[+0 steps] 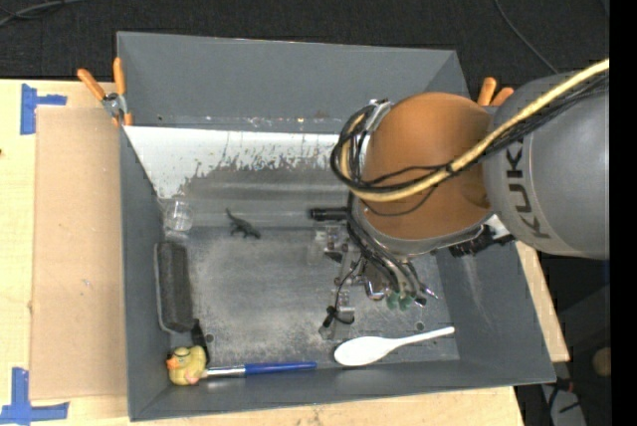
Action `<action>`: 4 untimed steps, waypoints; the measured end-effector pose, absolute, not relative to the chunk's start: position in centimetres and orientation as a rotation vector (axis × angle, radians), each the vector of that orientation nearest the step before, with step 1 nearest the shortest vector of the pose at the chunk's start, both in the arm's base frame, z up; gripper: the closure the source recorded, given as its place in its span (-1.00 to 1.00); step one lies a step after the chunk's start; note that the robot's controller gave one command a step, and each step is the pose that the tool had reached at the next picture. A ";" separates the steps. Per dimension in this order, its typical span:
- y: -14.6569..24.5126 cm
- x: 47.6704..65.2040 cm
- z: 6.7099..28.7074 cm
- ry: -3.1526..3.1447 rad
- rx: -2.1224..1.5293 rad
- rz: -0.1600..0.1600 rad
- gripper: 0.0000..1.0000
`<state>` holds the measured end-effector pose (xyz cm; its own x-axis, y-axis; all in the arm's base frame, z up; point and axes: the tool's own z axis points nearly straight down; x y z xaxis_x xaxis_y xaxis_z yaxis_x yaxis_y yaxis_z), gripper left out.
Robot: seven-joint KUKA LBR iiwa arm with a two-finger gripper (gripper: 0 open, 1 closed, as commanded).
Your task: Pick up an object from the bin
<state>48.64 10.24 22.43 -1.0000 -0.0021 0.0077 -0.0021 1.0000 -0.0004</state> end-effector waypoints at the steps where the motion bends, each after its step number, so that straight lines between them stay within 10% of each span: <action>1: 10.2 48.8 22.6 -3.139 -0.004 0.000 -1.00; 2: 12.2 48.2 17.2 -3.131 0.242 -0.001 -1.00; 3: 2.0 49.2 16.1 -3.117 0.383 -0.001 -1.00; 4: 10.3 48.0 14.7 -3.064 0.667 -0.005 -1.00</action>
Offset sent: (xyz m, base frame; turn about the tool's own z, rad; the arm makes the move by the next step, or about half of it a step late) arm -0.0169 0.0580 -0.1543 -0.4373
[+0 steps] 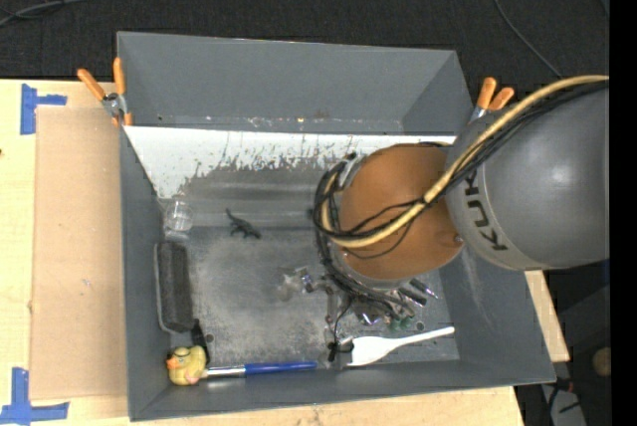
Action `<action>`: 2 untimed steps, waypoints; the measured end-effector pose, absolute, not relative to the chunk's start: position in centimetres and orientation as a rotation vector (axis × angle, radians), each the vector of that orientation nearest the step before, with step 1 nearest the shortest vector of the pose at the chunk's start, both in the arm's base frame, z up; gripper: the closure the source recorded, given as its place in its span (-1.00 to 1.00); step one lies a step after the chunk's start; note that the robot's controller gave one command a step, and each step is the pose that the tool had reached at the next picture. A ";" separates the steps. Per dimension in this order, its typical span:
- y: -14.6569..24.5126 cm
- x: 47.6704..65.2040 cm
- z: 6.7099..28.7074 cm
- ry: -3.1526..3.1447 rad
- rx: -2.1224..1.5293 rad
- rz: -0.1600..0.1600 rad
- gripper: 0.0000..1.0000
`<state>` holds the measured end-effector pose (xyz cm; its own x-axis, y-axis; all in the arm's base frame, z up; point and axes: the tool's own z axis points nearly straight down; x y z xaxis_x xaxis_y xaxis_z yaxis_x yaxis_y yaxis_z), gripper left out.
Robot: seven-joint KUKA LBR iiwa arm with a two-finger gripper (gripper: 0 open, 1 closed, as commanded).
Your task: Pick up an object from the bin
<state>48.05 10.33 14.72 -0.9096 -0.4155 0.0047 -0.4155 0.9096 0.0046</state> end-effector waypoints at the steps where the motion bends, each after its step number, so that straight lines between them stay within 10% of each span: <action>1: 3.5 47.7 10.4 -3.016 0.860 -0.001 -1.00; 2: 1.5 47.7 6.9 -2.914 1.173 -0.016 1.00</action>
Offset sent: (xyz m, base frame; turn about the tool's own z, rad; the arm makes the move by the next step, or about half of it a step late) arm -0.0031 -0.0886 -0.0772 -0.3426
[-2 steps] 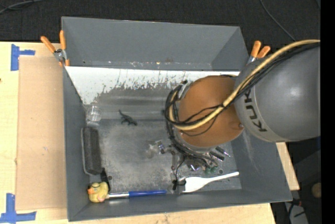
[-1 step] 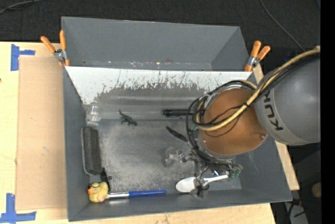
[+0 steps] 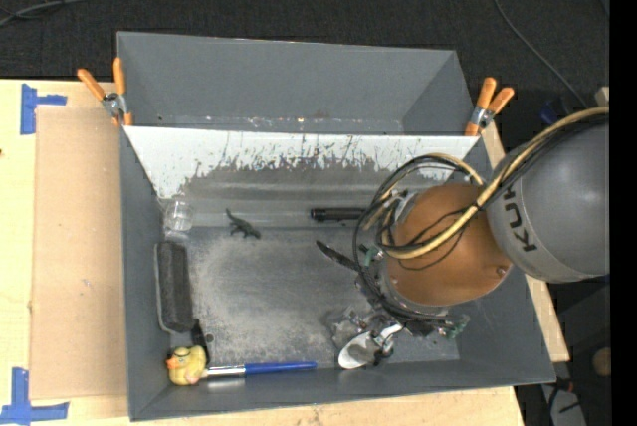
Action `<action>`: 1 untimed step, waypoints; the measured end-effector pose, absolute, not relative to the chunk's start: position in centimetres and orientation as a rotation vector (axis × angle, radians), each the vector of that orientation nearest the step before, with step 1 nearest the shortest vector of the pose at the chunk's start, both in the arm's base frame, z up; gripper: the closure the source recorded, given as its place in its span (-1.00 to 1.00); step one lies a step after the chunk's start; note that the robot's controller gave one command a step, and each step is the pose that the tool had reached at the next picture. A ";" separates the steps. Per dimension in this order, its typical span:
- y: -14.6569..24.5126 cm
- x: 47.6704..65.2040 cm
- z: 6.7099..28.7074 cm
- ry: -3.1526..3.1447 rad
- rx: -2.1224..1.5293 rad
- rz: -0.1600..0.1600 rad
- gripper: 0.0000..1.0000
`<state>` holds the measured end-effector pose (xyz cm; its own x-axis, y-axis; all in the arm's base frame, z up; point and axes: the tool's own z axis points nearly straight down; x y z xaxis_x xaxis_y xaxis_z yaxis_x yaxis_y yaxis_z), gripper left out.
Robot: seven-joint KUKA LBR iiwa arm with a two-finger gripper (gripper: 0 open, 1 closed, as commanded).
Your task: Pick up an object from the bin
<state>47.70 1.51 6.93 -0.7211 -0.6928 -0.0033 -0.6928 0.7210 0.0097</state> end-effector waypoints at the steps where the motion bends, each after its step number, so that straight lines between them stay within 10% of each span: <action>1: 1.5 47.7 6.9 -2.914 1.172 -0.016 1.00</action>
Offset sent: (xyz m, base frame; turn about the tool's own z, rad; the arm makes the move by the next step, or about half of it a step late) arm -0.0001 -0.0001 0.0256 0.0007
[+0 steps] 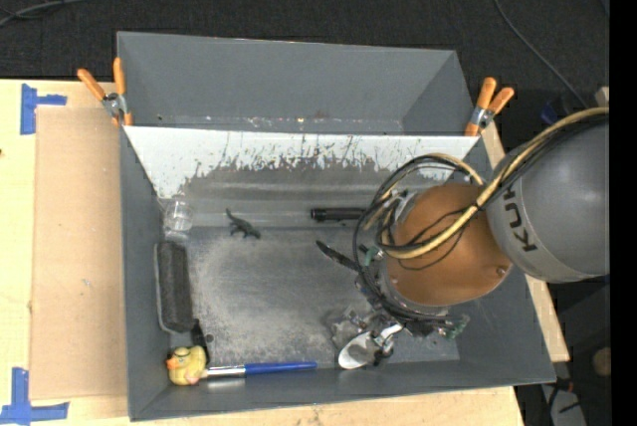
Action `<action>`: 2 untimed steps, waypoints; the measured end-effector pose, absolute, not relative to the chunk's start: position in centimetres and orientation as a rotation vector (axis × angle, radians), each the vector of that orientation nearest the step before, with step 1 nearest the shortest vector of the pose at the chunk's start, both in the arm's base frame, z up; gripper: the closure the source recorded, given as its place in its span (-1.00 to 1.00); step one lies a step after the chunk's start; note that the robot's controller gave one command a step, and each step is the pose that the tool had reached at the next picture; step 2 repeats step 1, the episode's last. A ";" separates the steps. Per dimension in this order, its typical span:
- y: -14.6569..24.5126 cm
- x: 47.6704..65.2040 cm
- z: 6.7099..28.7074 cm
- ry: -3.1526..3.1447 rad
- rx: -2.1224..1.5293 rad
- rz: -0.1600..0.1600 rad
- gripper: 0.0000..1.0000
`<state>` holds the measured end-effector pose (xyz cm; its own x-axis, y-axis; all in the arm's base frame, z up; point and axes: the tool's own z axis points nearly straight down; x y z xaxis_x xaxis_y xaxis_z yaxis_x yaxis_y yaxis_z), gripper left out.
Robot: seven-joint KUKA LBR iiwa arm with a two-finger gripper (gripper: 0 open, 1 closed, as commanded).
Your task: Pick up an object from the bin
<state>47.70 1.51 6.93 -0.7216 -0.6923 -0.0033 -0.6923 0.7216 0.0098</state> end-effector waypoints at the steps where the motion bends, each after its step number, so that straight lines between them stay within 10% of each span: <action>1: 1.6 47.6 8.4 -2.913 1.167 -0.018 1.00; 2: 1.6 47.6 8.4 -2.913 1.167 -0.018 1.00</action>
Offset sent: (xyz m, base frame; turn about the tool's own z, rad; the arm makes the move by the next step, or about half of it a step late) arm -0.0008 0.0002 0.1010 0.0016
